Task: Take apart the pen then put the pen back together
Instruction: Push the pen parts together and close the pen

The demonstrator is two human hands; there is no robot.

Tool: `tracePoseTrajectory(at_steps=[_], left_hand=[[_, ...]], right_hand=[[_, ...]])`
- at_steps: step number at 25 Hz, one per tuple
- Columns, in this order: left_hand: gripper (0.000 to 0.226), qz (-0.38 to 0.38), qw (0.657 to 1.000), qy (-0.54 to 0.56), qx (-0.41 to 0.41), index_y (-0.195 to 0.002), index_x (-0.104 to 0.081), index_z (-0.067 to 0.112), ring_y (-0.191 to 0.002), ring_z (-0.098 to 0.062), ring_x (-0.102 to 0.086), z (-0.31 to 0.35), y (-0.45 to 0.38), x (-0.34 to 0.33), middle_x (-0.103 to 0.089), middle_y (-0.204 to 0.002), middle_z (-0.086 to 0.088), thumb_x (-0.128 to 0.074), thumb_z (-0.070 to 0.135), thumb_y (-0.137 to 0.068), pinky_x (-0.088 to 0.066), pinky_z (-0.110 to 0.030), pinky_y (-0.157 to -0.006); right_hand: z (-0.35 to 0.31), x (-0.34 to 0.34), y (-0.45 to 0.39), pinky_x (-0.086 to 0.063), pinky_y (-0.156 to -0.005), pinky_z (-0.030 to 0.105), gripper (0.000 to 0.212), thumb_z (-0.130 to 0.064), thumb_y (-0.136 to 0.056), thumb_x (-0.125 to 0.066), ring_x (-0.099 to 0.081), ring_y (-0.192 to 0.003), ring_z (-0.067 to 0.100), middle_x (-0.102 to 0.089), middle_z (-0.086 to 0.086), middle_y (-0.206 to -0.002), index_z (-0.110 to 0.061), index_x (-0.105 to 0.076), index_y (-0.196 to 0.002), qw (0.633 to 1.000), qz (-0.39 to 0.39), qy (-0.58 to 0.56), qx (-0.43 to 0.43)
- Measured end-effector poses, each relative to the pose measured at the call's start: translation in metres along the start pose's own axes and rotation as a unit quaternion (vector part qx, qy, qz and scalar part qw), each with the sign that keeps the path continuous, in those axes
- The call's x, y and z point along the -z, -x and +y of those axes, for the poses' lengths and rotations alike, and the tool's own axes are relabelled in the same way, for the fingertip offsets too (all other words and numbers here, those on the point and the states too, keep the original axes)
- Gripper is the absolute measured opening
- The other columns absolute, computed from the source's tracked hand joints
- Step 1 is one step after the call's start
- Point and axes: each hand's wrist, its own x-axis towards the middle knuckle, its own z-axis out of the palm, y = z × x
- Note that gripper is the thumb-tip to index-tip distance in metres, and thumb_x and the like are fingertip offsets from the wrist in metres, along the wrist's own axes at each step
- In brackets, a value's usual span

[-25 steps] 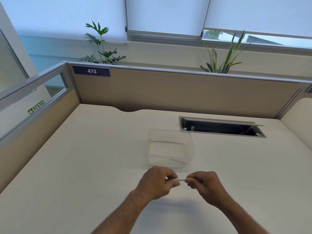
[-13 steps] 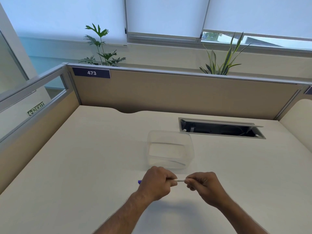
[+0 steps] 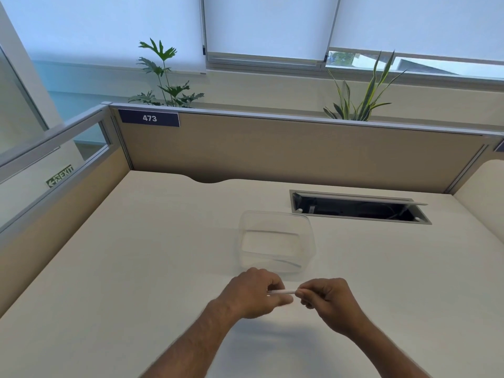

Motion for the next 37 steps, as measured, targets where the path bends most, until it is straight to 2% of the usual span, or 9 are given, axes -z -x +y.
tracePoseTrajectory(at_steps=[6,11,16,19,22,25,27,32,37], left_hand=[[0.03,-0.08,0.995,0.054,0.029,-0.089,-0.073,0.021,-0.064,-0.01,-0.061,-0.006,-0.003,0.006,-0.076,-0.082,-0.001,-0.046,0.033,-0.098,-0.055,-0.036,-0.076],[0.017,-0.002,0.999,0.04,0.012,-0.088,-0.077,0.021,-0.064,-0.012,-0.063,-0.006,-0.007,-0.001,-0.076,-0.079,0.001,-0.062,0.027,-0.092,-0.053,-0.028,-0.066],[0.012,0.075,0.996,0.049,-0.012,-0.093,-0.079,0.024,-0.064,-0.005,-0.06,-0.006,-0.004,-0.006,-0.077,-0.083,0.004,-0.074,0.026,-0.083,-0.045,-0.016,-0.059],[0.011,0.086,0.994,0.062,-0.014,-0.092,-0.079,0.025,-0.064,-0.007,-0.063,-0.003,-0.002,-0.009,-0.076,-0.08,0.006,-0.076,0.028,-0.081,-0.049,-0.019,-0.059],[0.012,0.009,0.996,0.092,0.006,-0.08,-0.076,0.023,-0.062,-0.006,-0.058,-0.003,-0.003,-0.005,-0.073,-0.075,0.007,-0.069,0.031,-0.087,-0.049,-0.024,-0.059],[0.03,-0.088,0.989,0.112,0.032,-0.087,-0.075,0.019,-0.067,-0.008,-0.057,-0.003,-0.004,0.004,-0.077,-0.084,0.006,-0.051,0.035,-0.095,-0.053,-0.034,-0.07],[0.031,-0.109,0.99,0.089,0.031,-0.093,-0.075,0.018,-0.062,-0.003,-0.053,-0.001,-0.004,0.005,-0.077,-0.086,0.003,-0.046,0.03,-0.098,-0.048,-0.026,-0.064],[0.025,-0.071,0.994,0.077,0.015,-0.086,-0.075,0.02,-0.059,-0.004,-0.056,-0.001,-0.006,-0.002,-0.071,-0.069,0.006,-0.053,0.023,-0.096,-0.047,-0.022,-0.062],[0.01,0.002,0.997,0.072,0.0,-0.09,-0.079,0.018,-0.066,-0.012,-0.064,-0.001,-0.007,-0.002,-0.076,-0.081,0.0,-0.07,0.023,-0.087,-0.047,-0.019,-0.06]], right_hand=[[0.007,0.008,0.0,-0.05,-0.05,0.03,0.008,-0.021,-0.082,-0.073,-0.06,-0.05,0.013,-0.068,-0.006,-0.058,-0.027,-0.073,-0.076,0.996,0.023,0.063,0.063],[0.012,0.004,0.003,-0.056,-0.054,0.037,0.01,-0.018,-0.083,-0.073,-0.064,-0.051,0.016,-0.069,-0.003,-0.058,-0.025,-0.074,-0.075,0.999,0.016,0.034,0.036],[0.01,-0.002,0.005,-0.051,-0.054,0.016,0.033,0.0,-0.083,-0.073,-0.063,-0.049,0.006,-0.071,0.0,-0.058,-0.03,-0.074,-0.069,1.0,0.011,-0.016,-0.008],[0.012,0.002,0.005,-0.053,-0.054,0.019,0.031,0.0,-0.083,-0.074,-0.064,-0.05,0.008,-0.071,0.0,-0.058,-0.027,-0.075,-0.069,1.0,0.015,-0.01,-0.001],[0.014,0.007,0.004,-0.056,-0.053,0.034,0.02,-0.007,-0.082,-0.076,-0.064,-0.051,0.014,-0.07,-0.002,-0.057,-0.024,-0.076,-0.072,0.999,0.02,0.028,0.029],[0.014,0.008,0.003,-0.051,-0.051,0.033,0.007,-0.02,-0.081,-0.074,-0.061,-0.051,0.014,-0.068,-0.005,-0.057,-0.025,-0.074,-0.077,0.995,0.015,0.062,0.073],[0.014,0.008,0.002,-0.05,-0.05,0.031,0.005,-0.024,-0.082,-0.072,-0.06,-0.051,0.012,-0.067,-0.006,-0.057,-0.024,-0.074,-0.077,0.994,0.012,0.067,0.087],[0.014,0.008,0.003,-0.05,-0.049,0.029,0.01,-0.023,-0.085,-0.07,-0.058,-0.048,0.009,-0.063,-0.01,-0.054,-0.023,-0.072,-0.076,0.993,0.005,0.066,0.097],[0.014,0.003,0.006,-0.047,-0.047,0.024,0.013,-0.025,-0.085,-0.068,-0.056,-0.044,0.011,-0.059,-0.017,-0.048,-0.023,-0.072,-0.073,0.996,0.009,0.053,0.071]])
